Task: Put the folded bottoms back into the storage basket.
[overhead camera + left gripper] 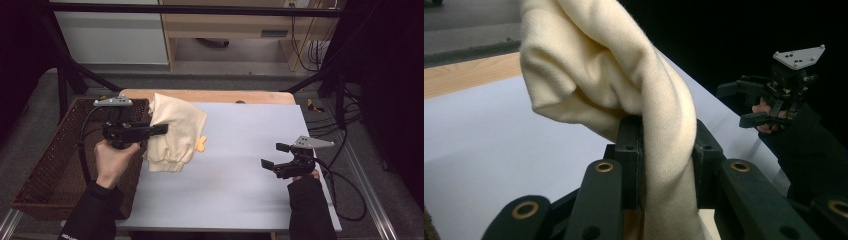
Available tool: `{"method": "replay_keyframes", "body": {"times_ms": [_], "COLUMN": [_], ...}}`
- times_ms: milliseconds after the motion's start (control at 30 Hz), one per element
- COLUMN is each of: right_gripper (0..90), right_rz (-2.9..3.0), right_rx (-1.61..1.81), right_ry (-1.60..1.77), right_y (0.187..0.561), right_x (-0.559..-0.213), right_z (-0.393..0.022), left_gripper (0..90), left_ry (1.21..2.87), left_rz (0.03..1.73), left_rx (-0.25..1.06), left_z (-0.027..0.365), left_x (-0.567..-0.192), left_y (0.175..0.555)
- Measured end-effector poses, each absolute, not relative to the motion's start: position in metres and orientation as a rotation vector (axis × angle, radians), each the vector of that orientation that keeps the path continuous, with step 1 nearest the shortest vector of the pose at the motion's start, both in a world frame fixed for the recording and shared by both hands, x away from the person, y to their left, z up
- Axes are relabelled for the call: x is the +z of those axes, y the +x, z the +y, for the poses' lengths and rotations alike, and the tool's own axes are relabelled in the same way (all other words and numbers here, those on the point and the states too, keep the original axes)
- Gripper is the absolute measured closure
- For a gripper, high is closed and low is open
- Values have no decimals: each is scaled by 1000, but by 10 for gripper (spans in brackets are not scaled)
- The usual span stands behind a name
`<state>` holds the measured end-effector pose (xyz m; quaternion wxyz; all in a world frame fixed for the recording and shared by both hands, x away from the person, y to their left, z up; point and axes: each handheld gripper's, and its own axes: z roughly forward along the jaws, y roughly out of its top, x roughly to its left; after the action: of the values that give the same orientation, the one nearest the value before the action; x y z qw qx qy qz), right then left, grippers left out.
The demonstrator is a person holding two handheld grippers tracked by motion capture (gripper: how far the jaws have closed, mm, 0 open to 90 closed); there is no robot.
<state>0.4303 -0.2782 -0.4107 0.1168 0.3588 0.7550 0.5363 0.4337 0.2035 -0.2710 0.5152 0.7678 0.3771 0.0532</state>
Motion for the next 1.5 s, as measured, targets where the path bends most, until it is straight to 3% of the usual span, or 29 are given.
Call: {"method": "replay_keyframes", "body": {"times_ms": [1500], "right_gripper": [35], "right_rz": [2207], "right_rx": [1572], "right_ry": [1051], "right_y": [430], "right_x": [-410], "right_z": [-279], "left_gripper": [718], "left_ry": [1788], "left_rz": [920], "left_rx": [223], "left_z": [256], "left_x": [-229], "left_y": [421]}}
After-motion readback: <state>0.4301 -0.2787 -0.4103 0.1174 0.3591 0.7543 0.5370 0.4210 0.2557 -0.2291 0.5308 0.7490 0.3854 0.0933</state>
